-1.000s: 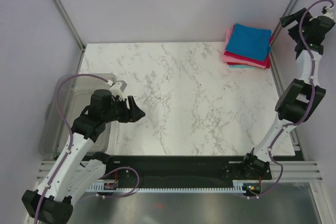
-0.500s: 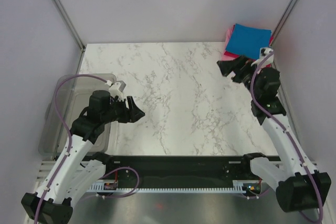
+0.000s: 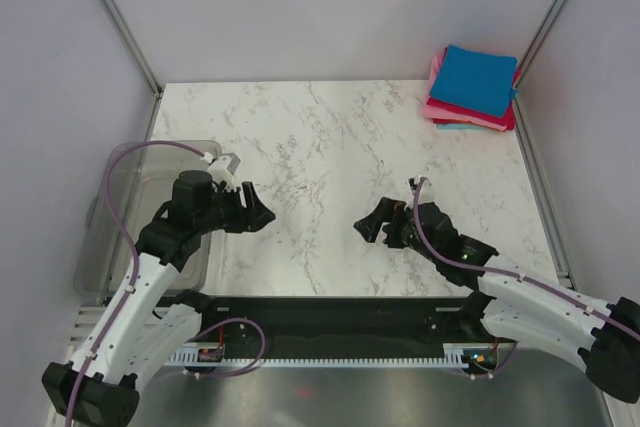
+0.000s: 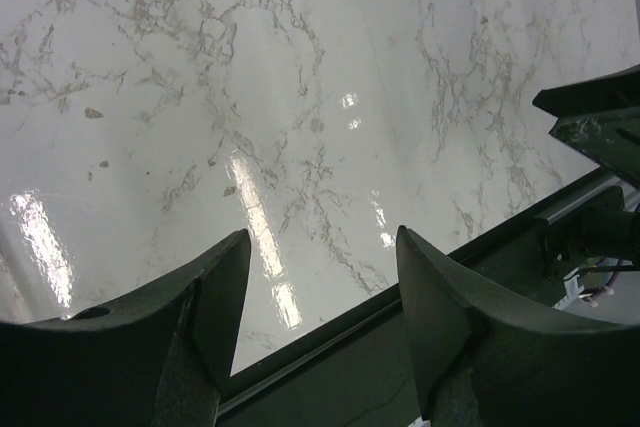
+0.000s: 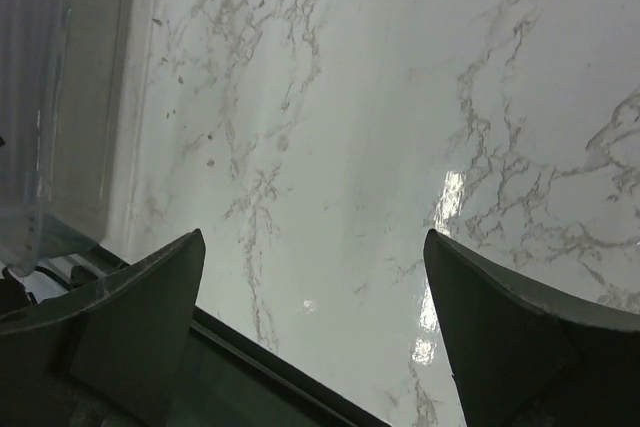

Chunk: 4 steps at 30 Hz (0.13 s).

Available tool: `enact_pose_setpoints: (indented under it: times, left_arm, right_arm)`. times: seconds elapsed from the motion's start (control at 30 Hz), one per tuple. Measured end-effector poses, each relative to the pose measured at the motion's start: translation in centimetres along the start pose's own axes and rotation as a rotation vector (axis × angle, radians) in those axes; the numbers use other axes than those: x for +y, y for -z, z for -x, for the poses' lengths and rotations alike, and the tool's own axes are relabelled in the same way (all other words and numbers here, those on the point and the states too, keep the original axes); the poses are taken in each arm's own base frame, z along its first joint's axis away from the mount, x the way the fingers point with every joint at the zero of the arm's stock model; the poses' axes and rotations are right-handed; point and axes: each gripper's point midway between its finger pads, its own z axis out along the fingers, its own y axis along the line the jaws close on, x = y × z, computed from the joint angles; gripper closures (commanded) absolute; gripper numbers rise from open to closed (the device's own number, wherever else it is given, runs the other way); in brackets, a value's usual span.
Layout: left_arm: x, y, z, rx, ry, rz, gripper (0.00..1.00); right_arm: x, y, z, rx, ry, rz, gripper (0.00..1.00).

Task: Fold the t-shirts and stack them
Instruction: Reset both grippers

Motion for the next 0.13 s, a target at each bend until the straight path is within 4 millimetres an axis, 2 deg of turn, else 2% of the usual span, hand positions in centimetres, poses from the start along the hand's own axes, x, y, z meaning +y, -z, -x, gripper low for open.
enact_pose_setpoints:
  times: [0.13]
  left_arm:
    - [0.4,0.0,0.1,-0.007,0.000,0.020,0.33]
  right_arm:
    - [-0.7,-0.3,-2.7,0.035,0.024,-0.032,0.02]
